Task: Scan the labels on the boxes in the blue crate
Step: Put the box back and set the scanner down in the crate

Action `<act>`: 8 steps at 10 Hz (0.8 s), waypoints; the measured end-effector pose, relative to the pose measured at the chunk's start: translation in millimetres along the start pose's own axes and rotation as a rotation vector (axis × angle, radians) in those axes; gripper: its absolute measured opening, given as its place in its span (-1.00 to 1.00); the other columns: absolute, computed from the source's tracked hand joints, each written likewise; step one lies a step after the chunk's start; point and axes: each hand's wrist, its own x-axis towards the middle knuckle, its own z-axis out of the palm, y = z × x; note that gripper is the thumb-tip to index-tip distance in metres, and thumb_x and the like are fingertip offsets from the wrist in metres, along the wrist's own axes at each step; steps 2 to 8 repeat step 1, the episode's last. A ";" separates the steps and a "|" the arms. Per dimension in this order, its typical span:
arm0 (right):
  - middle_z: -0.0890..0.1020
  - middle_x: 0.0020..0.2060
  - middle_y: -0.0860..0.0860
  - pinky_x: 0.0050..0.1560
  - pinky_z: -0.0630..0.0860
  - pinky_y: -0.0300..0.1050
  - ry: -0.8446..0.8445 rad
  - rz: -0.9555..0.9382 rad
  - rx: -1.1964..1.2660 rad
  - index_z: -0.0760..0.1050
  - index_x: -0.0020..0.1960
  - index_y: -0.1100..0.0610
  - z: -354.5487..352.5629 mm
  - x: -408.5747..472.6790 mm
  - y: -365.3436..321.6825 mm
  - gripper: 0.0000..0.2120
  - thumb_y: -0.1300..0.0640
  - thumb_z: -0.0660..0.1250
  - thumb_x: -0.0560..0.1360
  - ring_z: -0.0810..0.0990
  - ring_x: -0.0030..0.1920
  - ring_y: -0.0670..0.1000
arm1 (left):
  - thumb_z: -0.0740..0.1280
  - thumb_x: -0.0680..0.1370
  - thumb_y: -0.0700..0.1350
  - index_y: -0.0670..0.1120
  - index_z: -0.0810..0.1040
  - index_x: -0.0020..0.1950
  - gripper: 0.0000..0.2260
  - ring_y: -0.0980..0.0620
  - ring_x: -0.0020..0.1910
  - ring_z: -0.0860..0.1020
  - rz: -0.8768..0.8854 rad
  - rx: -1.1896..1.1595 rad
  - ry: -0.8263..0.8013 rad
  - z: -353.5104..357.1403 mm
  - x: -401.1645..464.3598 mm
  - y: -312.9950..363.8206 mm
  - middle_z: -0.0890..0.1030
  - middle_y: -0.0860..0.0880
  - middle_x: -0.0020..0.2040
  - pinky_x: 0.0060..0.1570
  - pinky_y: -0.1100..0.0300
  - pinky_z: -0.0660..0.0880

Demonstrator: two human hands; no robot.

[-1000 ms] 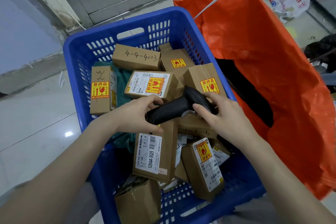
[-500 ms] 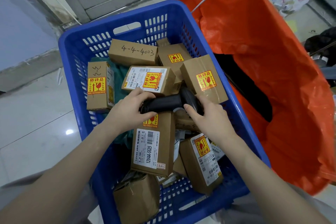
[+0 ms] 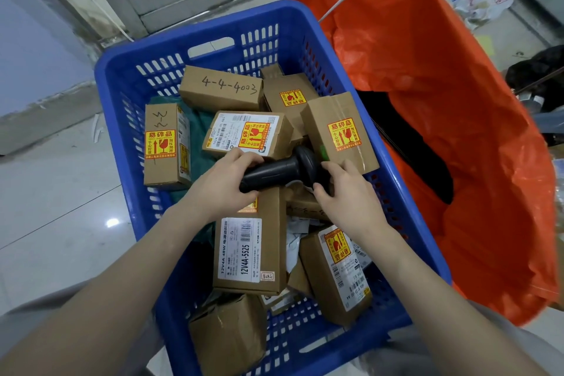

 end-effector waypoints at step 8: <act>0.46 0.19 0.08 -0.10 0.48 -0.14 0.008 0.000 0.009 0.31 0.42 0.08 -1.0 -2.0 -0.5 -0.56 0.03 0.21 0.57 0.55 0.05 0.06 | 0.43 0.46 -0.11 0.01 0.33 0.39 -0.47 0.01 0.23 0.43 -0.005 -0.039 -0.011 -3.1 -0.8 0.9 0.38 -0.02 0.29 0.15 0.09 0.48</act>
